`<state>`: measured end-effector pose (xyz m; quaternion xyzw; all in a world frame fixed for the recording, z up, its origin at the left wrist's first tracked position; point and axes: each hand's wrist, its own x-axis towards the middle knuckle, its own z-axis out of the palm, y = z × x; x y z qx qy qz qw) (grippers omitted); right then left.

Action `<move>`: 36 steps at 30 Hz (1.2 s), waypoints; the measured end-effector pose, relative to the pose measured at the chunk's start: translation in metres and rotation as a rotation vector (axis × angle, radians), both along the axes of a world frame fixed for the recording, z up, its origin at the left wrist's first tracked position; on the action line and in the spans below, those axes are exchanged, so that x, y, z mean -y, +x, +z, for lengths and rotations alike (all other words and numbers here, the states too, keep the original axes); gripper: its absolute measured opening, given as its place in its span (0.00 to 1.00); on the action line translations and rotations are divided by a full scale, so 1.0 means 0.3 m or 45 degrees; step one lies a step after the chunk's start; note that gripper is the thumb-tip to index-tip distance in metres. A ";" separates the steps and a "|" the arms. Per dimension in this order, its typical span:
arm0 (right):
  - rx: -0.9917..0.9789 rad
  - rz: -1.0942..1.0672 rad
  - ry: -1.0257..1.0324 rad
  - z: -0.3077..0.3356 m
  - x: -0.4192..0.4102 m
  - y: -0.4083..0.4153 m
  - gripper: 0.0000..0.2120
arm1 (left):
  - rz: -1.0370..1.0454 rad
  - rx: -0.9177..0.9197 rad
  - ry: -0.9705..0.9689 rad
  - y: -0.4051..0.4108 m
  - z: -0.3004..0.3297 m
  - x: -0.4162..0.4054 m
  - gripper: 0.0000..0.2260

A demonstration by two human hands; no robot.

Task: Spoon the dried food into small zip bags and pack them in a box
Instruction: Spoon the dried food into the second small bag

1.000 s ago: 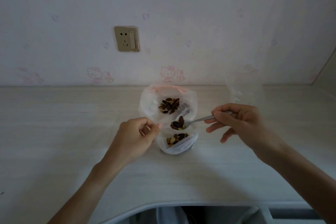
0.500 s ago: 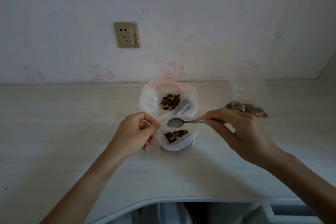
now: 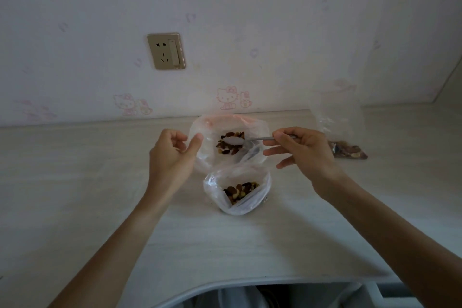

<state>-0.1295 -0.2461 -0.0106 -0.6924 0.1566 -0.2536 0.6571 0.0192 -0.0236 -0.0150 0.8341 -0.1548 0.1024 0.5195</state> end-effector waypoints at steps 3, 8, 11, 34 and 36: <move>-0.150 0.025 -0.068 0.004 -0.006 0.046 0.07 | -0.032 -0.027 0.095 0.054 -0.001 0.063 0.26; -0.368 0.045 -0.003 -0.004 -0.021 0.095 0.07 | -0.062 -0.058 0.279 0.109 -0.033 0.142 0.29; -0.413 -0.004 0.056 -0.006 -0.020 0.114 0.07 | 0.024 0.031 0.315 0.102 -0.073 0.156 0.18; -0.208 -0.183 -0.087 -0.055 -0.064 0.203 0.07 | -0.229 0.160 -0.059 0.094 -0.106 0.158 0.20; -0.188 -0.167 0.004 -0.056 -0.063 0.195 0.06 | -0.220 0.164 -0.075 0.094 -0.105 0.158 0.21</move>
